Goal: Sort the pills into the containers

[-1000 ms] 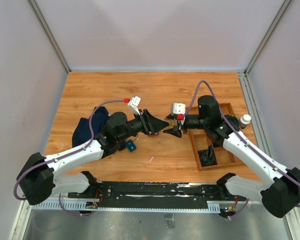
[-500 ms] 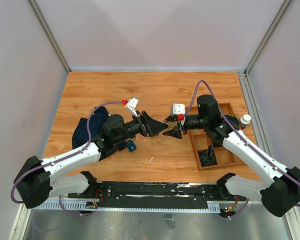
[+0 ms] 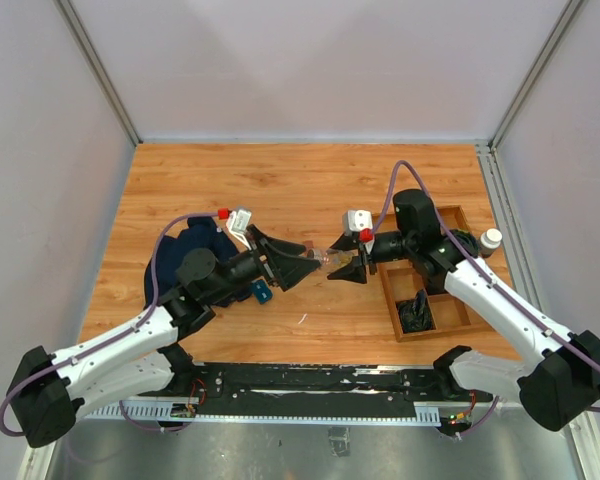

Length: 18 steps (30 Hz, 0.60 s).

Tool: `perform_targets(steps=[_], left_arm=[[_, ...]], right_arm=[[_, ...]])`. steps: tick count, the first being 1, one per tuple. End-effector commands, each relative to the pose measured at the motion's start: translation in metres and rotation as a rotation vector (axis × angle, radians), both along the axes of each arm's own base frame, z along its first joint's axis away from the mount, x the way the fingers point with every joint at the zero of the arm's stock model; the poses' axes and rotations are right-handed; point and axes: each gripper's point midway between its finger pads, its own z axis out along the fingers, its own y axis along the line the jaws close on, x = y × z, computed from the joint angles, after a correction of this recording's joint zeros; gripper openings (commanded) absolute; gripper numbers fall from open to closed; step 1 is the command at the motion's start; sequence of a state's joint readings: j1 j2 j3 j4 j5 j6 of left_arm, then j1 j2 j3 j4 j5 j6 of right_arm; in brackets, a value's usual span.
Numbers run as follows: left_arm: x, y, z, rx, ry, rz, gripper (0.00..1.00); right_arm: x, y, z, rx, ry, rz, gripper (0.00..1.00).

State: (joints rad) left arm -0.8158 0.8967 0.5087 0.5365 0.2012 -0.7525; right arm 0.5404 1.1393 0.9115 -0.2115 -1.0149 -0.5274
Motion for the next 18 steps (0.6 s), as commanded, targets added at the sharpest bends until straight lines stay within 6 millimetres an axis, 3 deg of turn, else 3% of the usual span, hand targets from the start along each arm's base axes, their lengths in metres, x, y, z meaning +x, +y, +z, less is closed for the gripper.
perform_targets(steps=[1,10,18], left_arm=[[-0.007,0.013,0.009,0.01,-0.147,0.032,0.99],[-0.017,0.029,0.009,0.057,-0.328,0.056,0.99],[-0.025,0.029,-0.003,0.143,-0.5,0.02,0.99]], right_arm=[[-0.002,-0.003,0.019,0.043,-0.021,0.037,0.01],[-0.004,-0.004,0.017,0.049,-0.004,0.06,0.01],[-0.005,-0.006,0.016,0.054,0.004,0.071,0.01]])
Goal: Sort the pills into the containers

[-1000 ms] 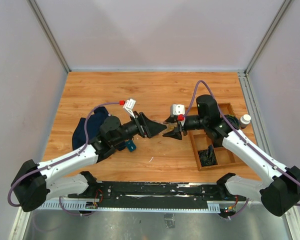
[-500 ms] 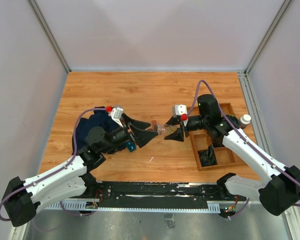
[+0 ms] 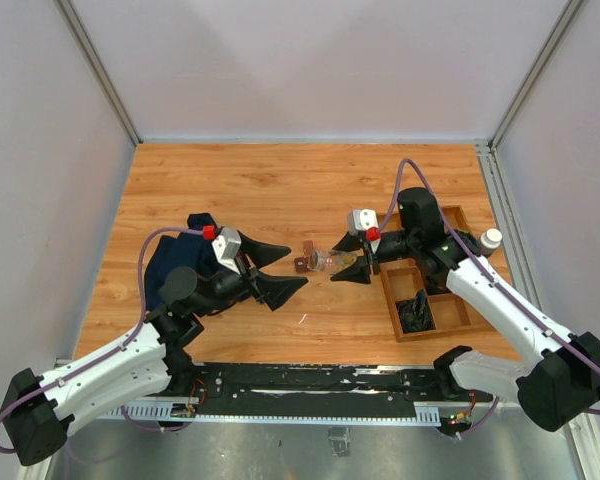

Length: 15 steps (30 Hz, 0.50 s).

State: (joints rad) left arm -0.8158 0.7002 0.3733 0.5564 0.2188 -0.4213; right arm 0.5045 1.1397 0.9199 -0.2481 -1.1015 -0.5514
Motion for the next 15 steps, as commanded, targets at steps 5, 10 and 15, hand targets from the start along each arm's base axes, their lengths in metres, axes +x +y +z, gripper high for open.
perform_targets(steps=[5,10,15], left_arm=[[-0.0145,-0.0028,0.0056,0.103,-0.308,-0.058,0.99],[-0.0138,-0.0034,0.0062,0.14,-0.424,-0.052,0.99],[-0.0098,-0.0031,0.0045,0.139,-0.496,-0.023,0.99]], right_arm=[[-0.0003,-0.0019,0.0112,0.033,-0.018,0.036,0.03],[-0.0047,-0.0023,0.0115,0.039,-0.019,0.064,0.03],[-0.0081,-0.0028,0.0106,0.043,-0.018,0.085,0.02]])
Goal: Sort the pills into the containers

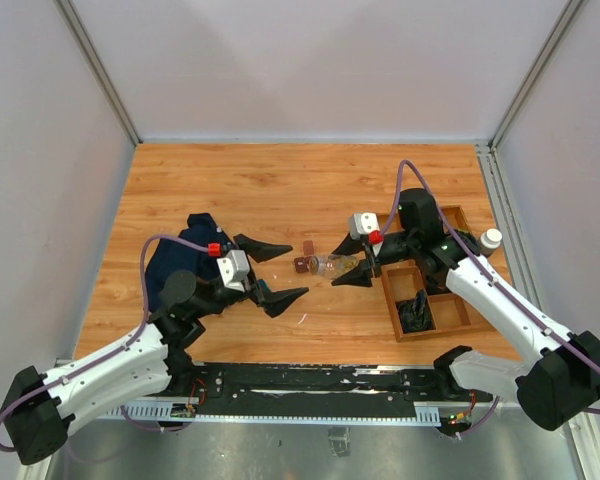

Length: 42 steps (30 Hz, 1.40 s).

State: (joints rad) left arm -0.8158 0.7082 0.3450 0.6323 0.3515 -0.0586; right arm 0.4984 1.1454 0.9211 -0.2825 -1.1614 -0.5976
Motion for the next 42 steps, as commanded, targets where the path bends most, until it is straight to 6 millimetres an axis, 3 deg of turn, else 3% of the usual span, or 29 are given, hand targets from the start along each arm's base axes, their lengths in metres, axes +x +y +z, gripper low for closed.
perform_targets(steps=[1,3,8,15,19,28,38,42], left_arm=[[-0.002,0.001,0.011,-0.039,-0.149,0.009,0.99],[-0.005,0.004,0.018,-0.08,-0.206,0.011,0.99],[-0.003,-0.009,0.016,-0.007,-0.269,-0.029,0.99],[-0.004,-0.035,0.005,0.102,-0.237,-0.148,0.81],[0.001,-0.037,0.004,0.11,-0.227,-0.139,0.71],[0.003,-0.041,0.003,0.126,-0.219,-0.15,0.66],[0.003,-0.046,0.001,0.129,-0.196,-0.172,0.54],[0.001,-0.048,0.001,0.129,-0.184,-0.188,0.44]], right_arm=[[0.001,-0.002,0.011,0.029,-0.023,0.03,0.02],[0.0,-0.003,0.011,0.028,-0.025,0.031,0.02],[0.0,-0.003,0.009,0.026,-0.03,0.037,0.02],[-0.001,-0.004,0.009,0.024,-0.04,0.039,0.02],[-0.002,-0.004,0.009,0.026,-0.038,0.044,0.01],[-0.002,-0.004,0.01,0.028,-0.039,0.046,0.01],[-0.002,-0.004,0.009,0.027,-0.037,0.046,0.01],[-0.002,-0.004,0.008,0.026,-0.038,0.045,0.01]])
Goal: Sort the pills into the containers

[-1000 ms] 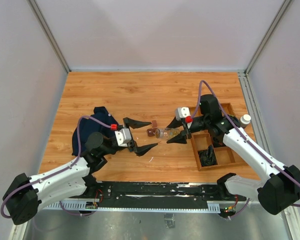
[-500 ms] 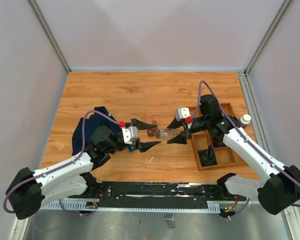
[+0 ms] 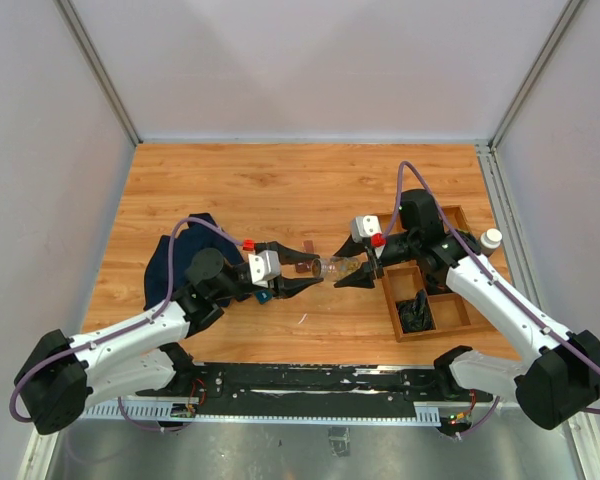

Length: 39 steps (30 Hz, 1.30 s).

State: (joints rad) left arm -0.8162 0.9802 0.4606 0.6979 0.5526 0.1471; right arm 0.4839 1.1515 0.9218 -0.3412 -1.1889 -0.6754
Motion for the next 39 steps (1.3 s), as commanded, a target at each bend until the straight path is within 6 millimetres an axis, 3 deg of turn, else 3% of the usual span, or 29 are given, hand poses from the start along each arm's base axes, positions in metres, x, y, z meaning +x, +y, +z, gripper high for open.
perform_targets(steps=[1,3,5,6,13,18,22,33,35,37,39], left_arm=[[-0.006,-0.006,0.015,-0.022,-0.011,-0.043,0.4],[-0.008,-0.006,0.013,-0.022,0.008,-0.052,0.26],[-0.008,-0.007,0.013,-0.029,0.044,-0.052,0.06],[-0.008,-0.006,0.013,-0.036,0.072,-0.047,0.01],[-0.006,-0.006,0.014,-0.122,0.417,-0.017,0.0],[0.01,0.003,0.011,-0.275,0.786,0.106,0.0],[0.02,0.007,0.007,-0.353,0.98,0.182,0.0],[0.023,0.001,0.01,-0.353,1.029,0.218,0.0],[0.021,0.0,0.01,-0.344,1.018,0.212,0.08],[0.021,0.001,0.01,-0.337,1.005,0.211,0.39],[0.022,0.002,0.009,-0.333,0.989,0.22,0.62]], right_arm=[[0.001,0.0,0.013,0.031,-0.026,0.019,0.01],[0.002,0.0,0.012,0.029,-0.027,0.016,0.01],[0.003,0.0,0.012,0.025,-0.029,0.011,0.01],[0.004,0.0,0.011,0.023,-0.031,0.007,0.01],[0.015,-0.003,0.008,-0.004,-0.041,-0.048,0.01],[0.023,-0.004,0.005,-0.017,-0.042,-0.091,0.01],[0.027,-0.005,0.002,-0.026,-0.038,-0.11,0.0],[0.03,-0.005,0.0,-0.03,-0.029,-0.12,0.01],[0.03,-0.006,0.0,-0.029,-0.029,-0.12,0.01],[0.03,-0.006,0.001,-0.027,-0.028,-0.12,0.01],[0.03,-0.006,0.001,-0.026,-0.027,-0.117,0.01]])
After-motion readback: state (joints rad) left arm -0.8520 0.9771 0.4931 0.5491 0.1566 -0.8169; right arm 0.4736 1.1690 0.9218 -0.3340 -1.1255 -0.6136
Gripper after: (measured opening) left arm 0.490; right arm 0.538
